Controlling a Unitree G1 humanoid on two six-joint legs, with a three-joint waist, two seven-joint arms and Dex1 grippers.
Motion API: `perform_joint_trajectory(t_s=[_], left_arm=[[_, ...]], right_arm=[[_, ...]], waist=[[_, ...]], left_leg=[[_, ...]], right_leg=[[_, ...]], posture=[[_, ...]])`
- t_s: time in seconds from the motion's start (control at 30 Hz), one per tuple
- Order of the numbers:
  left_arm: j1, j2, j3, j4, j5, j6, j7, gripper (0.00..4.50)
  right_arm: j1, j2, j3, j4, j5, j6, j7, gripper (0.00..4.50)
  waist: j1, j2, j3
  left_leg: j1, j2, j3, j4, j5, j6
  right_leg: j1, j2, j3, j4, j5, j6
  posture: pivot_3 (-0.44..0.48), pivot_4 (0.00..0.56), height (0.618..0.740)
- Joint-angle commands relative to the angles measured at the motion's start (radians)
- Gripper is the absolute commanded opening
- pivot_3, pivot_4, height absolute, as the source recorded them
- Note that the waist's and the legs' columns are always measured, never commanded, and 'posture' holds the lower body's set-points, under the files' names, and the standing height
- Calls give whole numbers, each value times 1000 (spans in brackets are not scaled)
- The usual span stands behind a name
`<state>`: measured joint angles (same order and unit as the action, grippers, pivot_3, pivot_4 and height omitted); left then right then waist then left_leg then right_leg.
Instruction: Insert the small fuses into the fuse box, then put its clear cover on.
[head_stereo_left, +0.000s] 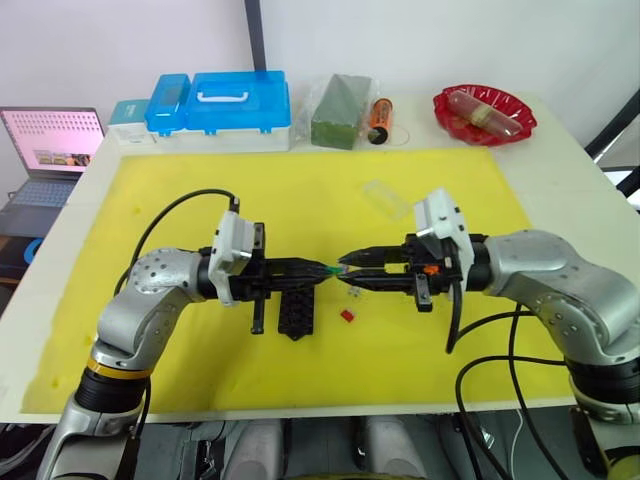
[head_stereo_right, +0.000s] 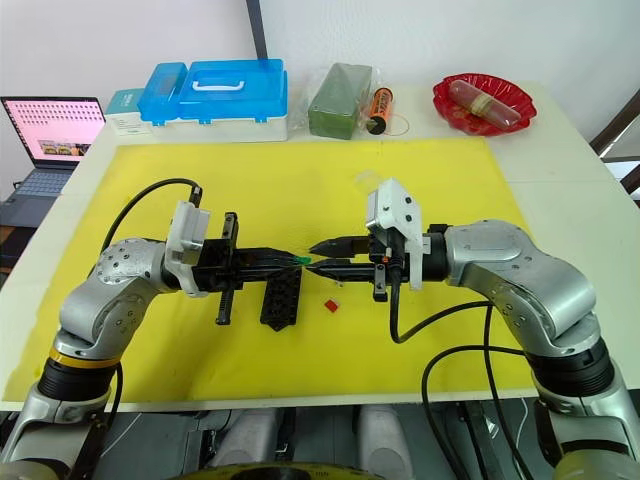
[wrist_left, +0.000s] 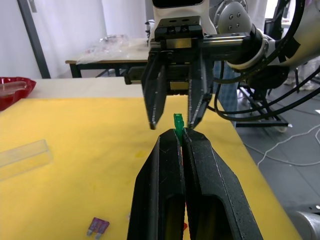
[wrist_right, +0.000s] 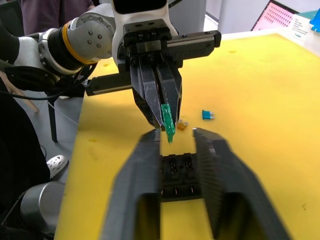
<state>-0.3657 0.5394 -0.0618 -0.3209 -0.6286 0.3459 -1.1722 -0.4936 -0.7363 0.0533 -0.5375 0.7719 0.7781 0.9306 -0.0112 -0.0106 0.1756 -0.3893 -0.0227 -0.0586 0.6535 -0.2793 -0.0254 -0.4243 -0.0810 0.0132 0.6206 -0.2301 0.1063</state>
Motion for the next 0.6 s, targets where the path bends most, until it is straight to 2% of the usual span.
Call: perform_joint_trajectory(t_s=[0.03, 0.43, 0.53, 0.6], left_arm=[[-11, 1, 4, -44, -24, 6, 4, 0], [-26, 3, -3, -50, -37, 29, 19, 0], [-28, 2, -2, -51, -42, 35, 25, 0], [-29, -1, 2, -54, -49, 43, 35, 0]], right_arm=[[-6, 13, -39, -19, 35, -12, -4, 33], [-17, 13, -58, -31, 76, 15, -17, 33], [-25, 15, -56, -27, 77, 16, -24, 658], [-35, 22, -58, -24, 84, 21, -39, 1317]], waist=[[0, 0, 0], [0, 0, 0], [0, 0, 0], [0, 0, 0]], left_leg=[[0, 0, 0, 0, 0, 0], [0, 0, 0, 0, 0, 0], [0, 0, 0, 0, 0, 0], [0, 0, 0, 0, 0, 0]], right_leg=[[0, 0, 0, 0, 0, 0], [0, 0, 0, 0, 0, 0], [0, 0, 0, 0, 0, 0], [0, 0, 0, 1, 0, 0]], posture=[[0, 150, 740], [0, 150, 740], [0, 150, 740], [0, 150, 740]])
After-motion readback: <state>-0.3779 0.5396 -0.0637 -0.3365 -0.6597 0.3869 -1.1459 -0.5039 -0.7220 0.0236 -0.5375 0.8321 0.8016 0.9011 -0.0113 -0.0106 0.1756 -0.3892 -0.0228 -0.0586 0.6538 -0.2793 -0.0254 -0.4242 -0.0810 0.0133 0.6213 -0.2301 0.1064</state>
